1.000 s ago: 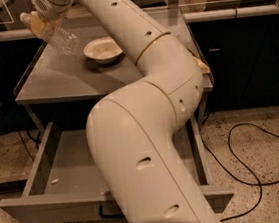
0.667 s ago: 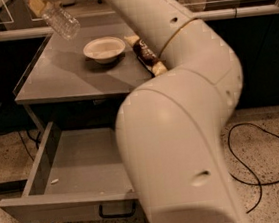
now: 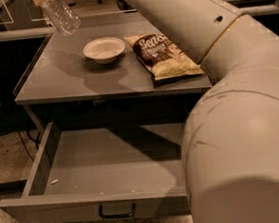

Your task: Place water bottle into top drawer

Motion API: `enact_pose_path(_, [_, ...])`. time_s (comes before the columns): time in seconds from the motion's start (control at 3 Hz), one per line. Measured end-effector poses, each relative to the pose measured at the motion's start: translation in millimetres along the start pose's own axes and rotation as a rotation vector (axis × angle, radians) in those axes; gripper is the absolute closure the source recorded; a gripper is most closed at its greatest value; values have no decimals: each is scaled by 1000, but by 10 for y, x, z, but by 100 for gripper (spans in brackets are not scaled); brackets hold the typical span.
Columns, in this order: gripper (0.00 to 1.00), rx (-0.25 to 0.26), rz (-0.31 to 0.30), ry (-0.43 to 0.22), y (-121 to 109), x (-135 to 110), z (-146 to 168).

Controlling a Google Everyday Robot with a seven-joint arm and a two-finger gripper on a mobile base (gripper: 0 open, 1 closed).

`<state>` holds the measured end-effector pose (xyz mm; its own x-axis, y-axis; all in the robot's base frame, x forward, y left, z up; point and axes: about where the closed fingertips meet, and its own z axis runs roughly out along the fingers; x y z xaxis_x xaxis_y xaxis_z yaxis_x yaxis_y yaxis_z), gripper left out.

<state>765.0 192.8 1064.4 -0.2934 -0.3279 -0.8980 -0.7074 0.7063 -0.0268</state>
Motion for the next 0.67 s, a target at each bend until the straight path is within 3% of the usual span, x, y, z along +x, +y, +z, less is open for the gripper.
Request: enact_pose_path(0.67, [100, 119, 20, -15, -141, 105, -431])
